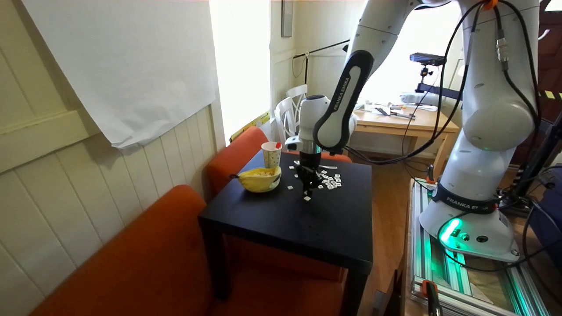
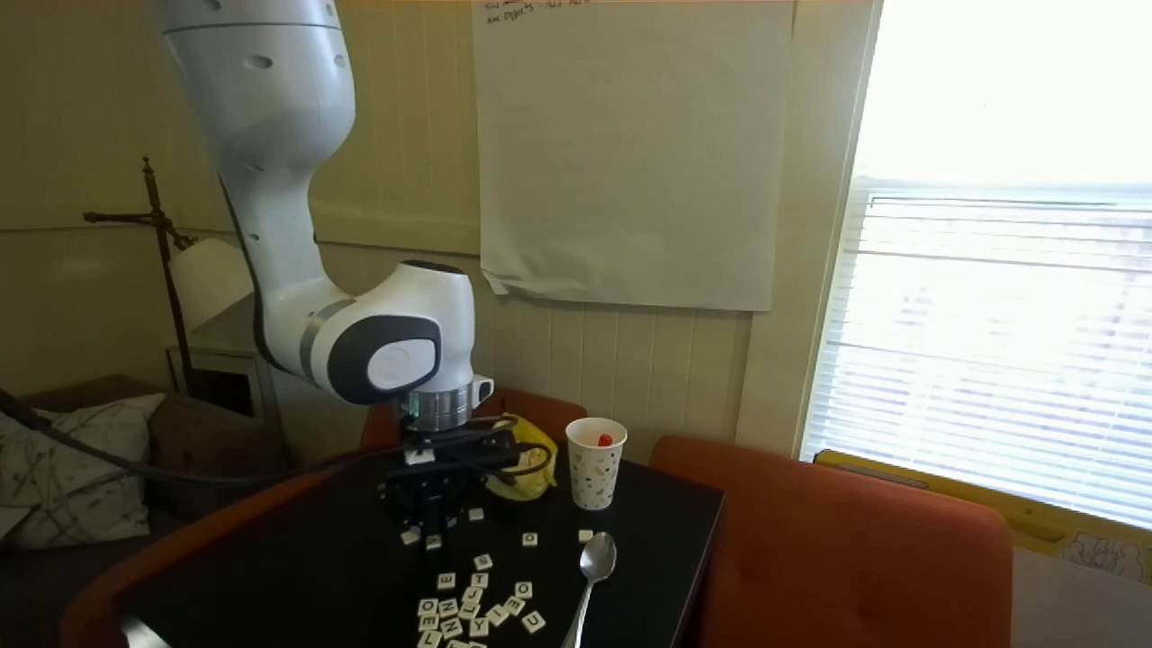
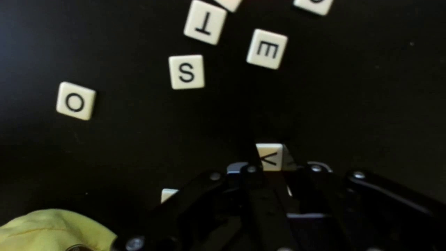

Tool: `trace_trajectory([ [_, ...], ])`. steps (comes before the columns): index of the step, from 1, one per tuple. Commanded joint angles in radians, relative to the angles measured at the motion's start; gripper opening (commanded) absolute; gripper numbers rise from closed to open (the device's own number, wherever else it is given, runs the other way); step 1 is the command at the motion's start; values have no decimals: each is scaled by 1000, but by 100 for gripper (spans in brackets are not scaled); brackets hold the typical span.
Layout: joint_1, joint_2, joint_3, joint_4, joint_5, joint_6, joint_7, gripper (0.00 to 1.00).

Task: Move the letter V to the left

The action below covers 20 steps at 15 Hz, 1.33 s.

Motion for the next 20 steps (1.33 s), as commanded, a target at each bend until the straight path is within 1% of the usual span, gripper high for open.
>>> trace_trajectory([
  [1, -106, -24, 132, 29, 246, -136, -53, 6],
  [3, -110, -35, 140, 44, 368, -160, -37, 5],
  [5, -91, -46, 115, 50, 452, -143, 0, 5],
  [7, -59, -55, 71, 51, 486, -136, 69, 5],
  [8, -53, -58, 60, 51, 506, -138, 99, 5],
  [9, -36, -59, 37, 46, 503, -133, 151, 5],
  [11, -19, -63, 18, 39, 520, -132, 240, 6],
  [12, -33, -40, 25, 56, 493, -124, 161, 22],
  [14, -25, -40, 17, 56, 493, -124, 212, 22],
  [16, -21, -40, 17, 56, 494, -124, 227, 22],
  [17, -21, -40, 17, 56, 494, -124, 229, 6],
  [18, 19, -32, -30, 61, 476, -145, 377, 6],
  [19, 19, -26, -33, 61, 487, -135, 412, 6],
  [20, 18, -22, -31, 54, 512, -99, 447, 6],
])
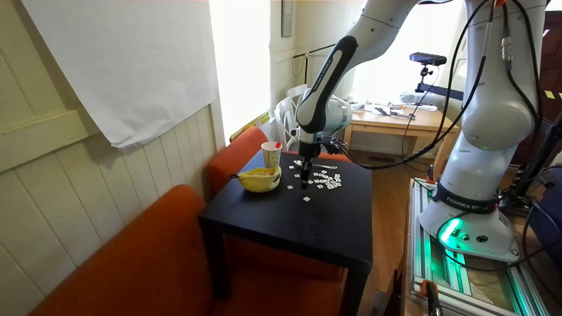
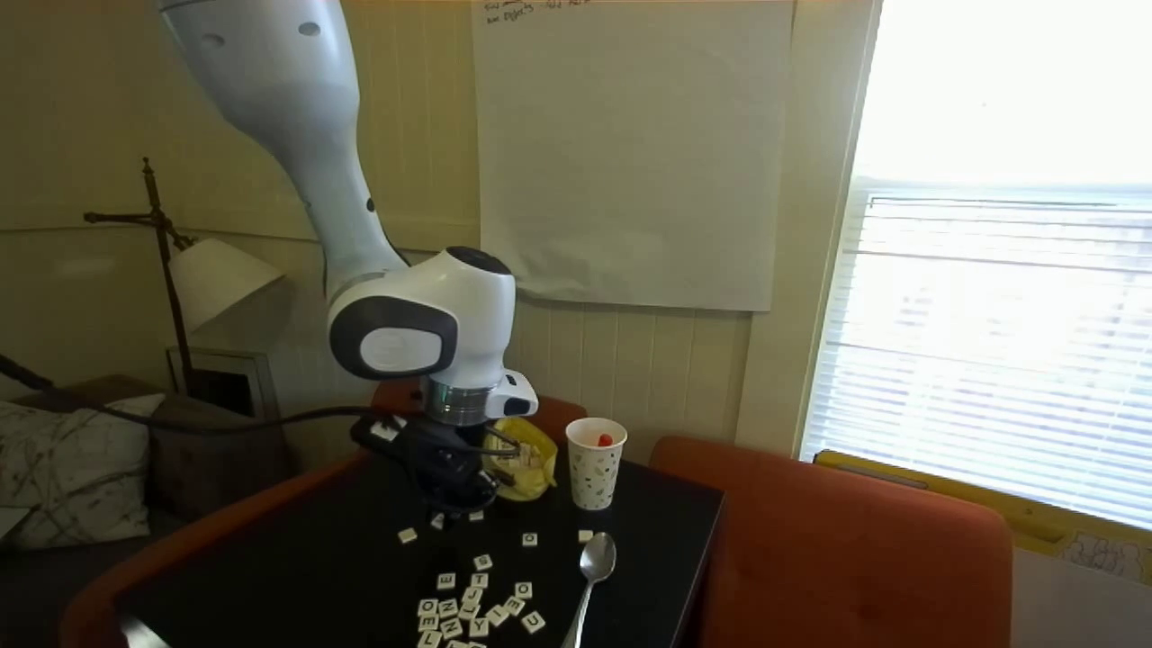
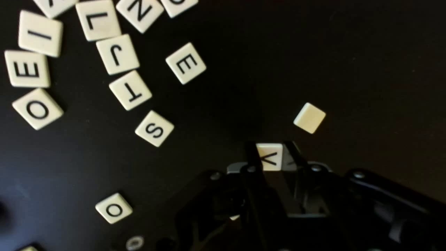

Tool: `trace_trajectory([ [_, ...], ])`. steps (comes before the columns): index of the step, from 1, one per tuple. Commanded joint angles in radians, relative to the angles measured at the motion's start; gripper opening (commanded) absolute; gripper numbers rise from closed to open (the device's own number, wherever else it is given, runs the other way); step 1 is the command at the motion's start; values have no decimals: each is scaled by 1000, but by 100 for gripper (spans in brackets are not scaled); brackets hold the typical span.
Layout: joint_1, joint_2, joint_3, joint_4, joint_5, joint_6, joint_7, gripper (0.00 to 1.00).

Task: Move the letter V to the left

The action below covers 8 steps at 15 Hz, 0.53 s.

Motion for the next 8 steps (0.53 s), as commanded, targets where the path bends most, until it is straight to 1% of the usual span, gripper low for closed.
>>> trace_trajectory([
  [1, 25, 3, -24, -5, 47, 8, 155, 5],
  [4, 22, -18, -20, -28, 78, -5, 286, 5],
  [8, 21, -46, -30, -63, 150, -12, 418, 5],
])
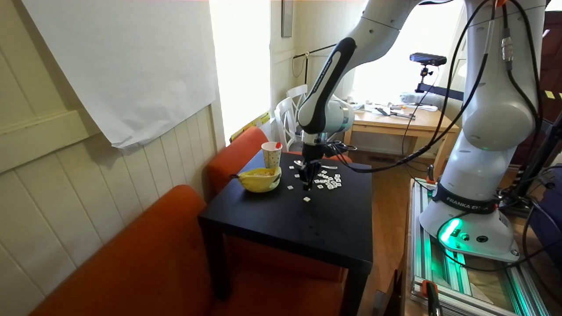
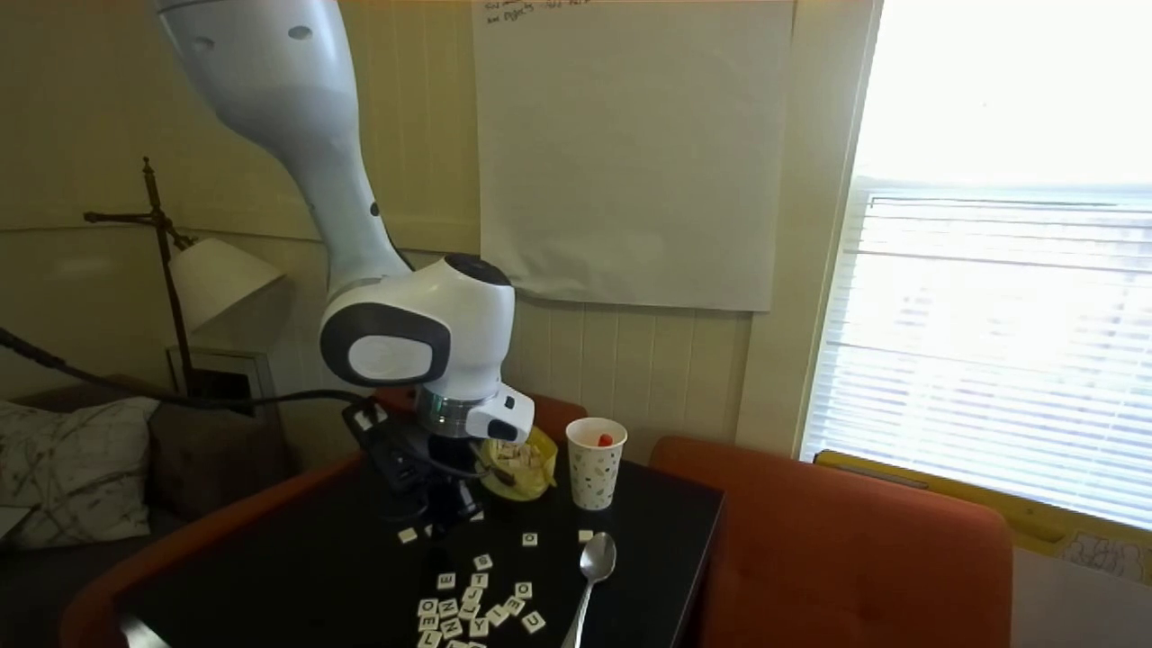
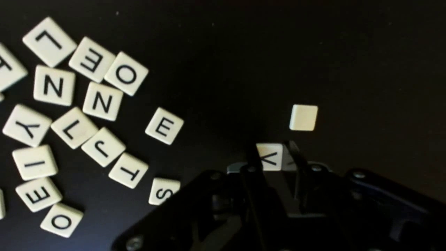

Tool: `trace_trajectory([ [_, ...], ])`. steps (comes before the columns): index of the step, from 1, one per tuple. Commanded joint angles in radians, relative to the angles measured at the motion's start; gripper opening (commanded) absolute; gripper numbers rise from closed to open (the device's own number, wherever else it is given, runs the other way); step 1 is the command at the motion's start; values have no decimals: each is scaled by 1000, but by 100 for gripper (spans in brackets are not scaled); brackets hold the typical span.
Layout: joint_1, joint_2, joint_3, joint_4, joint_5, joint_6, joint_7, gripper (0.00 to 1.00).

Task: Move the letter V to the left

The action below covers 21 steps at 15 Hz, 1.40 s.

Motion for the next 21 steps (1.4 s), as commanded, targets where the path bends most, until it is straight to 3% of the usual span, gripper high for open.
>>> trace_trajectory([
  [1, 15, -47, -27, -56, 68, 3, 123, 5],
  [5, 42, -55, -66, -91, 95, 68, 286, 5],
  [8, 39, -86, -57, -121, 80, 61, 383, 5],
  [9, 17, -34, -50, -80, 71, 67, 335, 22],
  [15, 29, -56, -50, -101, 71, 67, 367, 22],
  [16, 29, -57, -50, -102, 71, 67, 368, 5],
  [21, 99, -72, -52, -108, 58, 75, 523, 5],
])
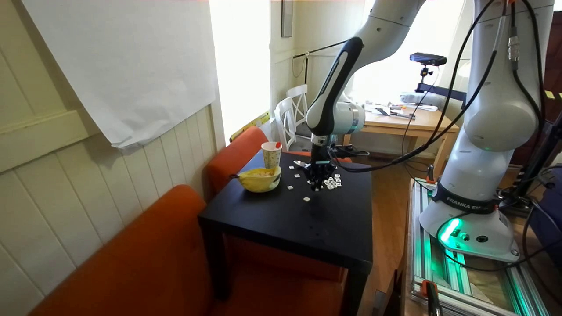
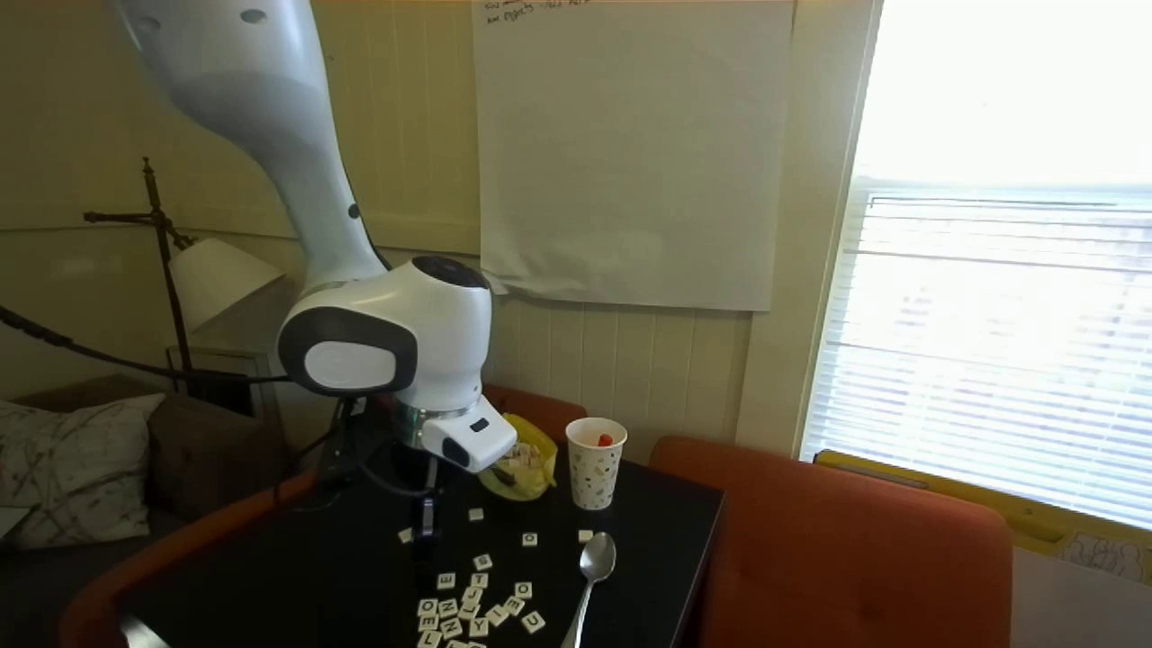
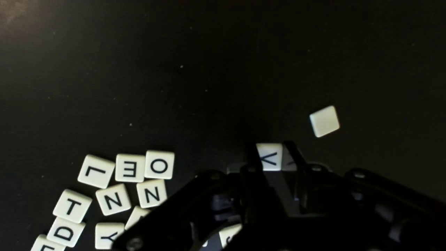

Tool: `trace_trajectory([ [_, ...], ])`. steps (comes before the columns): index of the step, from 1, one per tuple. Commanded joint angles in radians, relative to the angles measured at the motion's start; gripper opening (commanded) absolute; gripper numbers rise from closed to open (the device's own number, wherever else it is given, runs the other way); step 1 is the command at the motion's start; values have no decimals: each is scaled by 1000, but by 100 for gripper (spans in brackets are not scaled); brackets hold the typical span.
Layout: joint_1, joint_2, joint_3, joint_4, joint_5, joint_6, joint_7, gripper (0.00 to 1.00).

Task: Move the letter V to the left

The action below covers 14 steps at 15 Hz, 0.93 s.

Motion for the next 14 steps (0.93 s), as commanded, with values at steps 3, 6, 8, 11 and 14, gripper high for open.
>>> trace_trajectory([
  [3, 233, -12, -154, -37, -77, 71, 363, 5],
  [6, 428, 7, -320, -43, -119, 95, 582, 5],
  [8, 538, 27, -416, -31, -152, 91, 727, 5],
  [11, 634, 4, -480, -22, -224, 58, 893, 5],
  [14, 727, 25, -553, -1, -286, 64, 1028, 5],
])
